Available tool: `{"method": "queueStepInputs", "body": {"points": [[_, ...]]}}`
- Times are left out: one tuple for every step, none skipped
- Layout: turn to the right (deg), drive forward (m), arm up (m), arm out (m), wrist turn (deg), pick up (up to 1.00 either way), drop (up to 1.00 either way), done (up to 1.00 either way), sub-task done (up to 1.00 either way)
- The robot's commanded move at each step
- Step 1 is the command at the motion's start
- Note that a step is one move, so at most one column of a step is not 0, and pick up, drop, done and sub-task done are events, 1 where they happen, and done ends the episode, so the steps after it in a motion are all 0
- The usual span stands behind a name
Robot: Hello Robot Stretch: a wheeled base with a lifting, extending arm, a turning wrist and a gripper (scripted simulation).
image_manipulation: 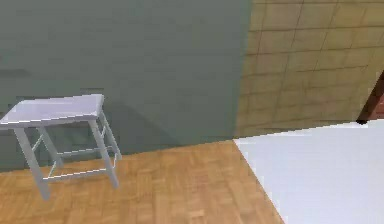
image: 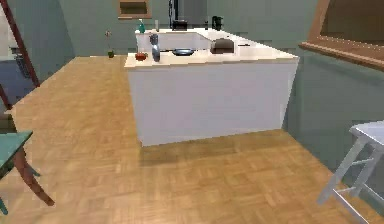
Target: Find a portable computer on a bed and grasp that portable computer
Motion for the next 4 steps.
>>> {"method": "queueStepInputs", "body": {"points": [[45.0, 0.0, 0.0, 0.0, 0.0, 0.0, 0.0, 0.0, 0.0], [0.0, 0.3, 0.0, 0.0, 0.0, 0.0, 0.0, 0.0, 0.0], [-45.0, 0.0, 0.0, 0.0, 0.0, 0.0, 0.0, 0.0, 0.0], [-30.0, 0.0, 0.0, 0.0, 0.0, 0.0, 0.0, 0.0, 0.0]]}}
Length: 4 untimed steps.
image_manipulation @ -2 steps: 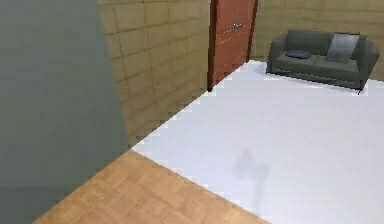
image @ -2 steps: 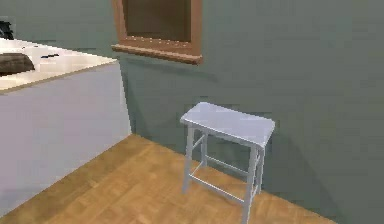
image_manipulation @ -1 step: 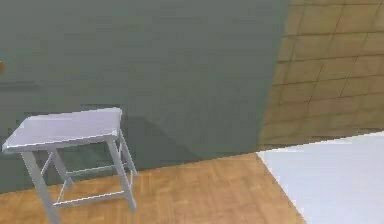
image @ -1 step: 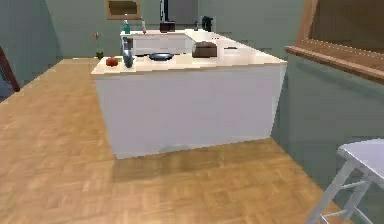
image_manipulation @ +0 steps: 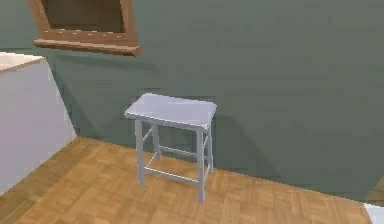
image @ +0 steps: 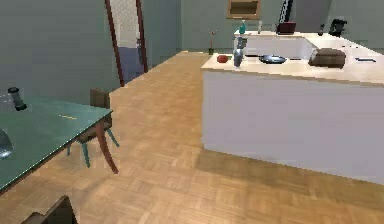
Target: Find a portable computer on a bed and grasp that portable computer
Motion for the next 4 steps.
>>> {"method": "queueStepInputs", "body": {"points": [[0.0, 0.7, 0.0, 0.0, 0.0, 0.0, 0.0, 0.0, 0.0], [-15.0, 0.0, 0.0, 0.0, 0.0, 0.0, 0.0, 0.0, 0.0], [0.0, 1.0, 0.0, 0.0, 0.0, 0.0, 0.0, 0.0, 0.0], [0.0, 1.0, 0.0, 0.0, 0.0, 0.0, 0.0, 0.0, 0.0]]}}
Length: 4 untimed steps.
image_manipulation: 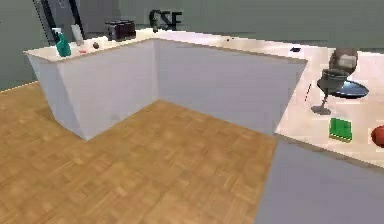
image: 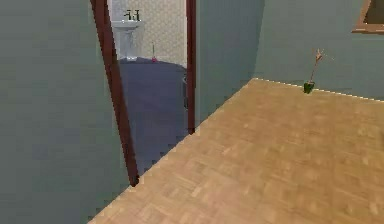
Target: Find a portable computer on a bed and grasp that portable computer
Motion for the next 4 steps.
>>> {"method": "queueStepInputs", "body": {"points": [[0.0, 1.0, 0.0, 0.0, 0.0, 0.0, 0.0, 0.0, 0.0], [-9.0, 0.0, 0.0, 0.0, 0.0, 0.0, 0.0, 0.0, 0.0], [0.0, 0.25, 0.0, 0.0, 0.0, 0.0, 0.0, 0.0, 0.0], [-3.0, 0.0, 0.0, 0.0, 0.0, 0.0, 0.0, 0.0, 0.0]]}}
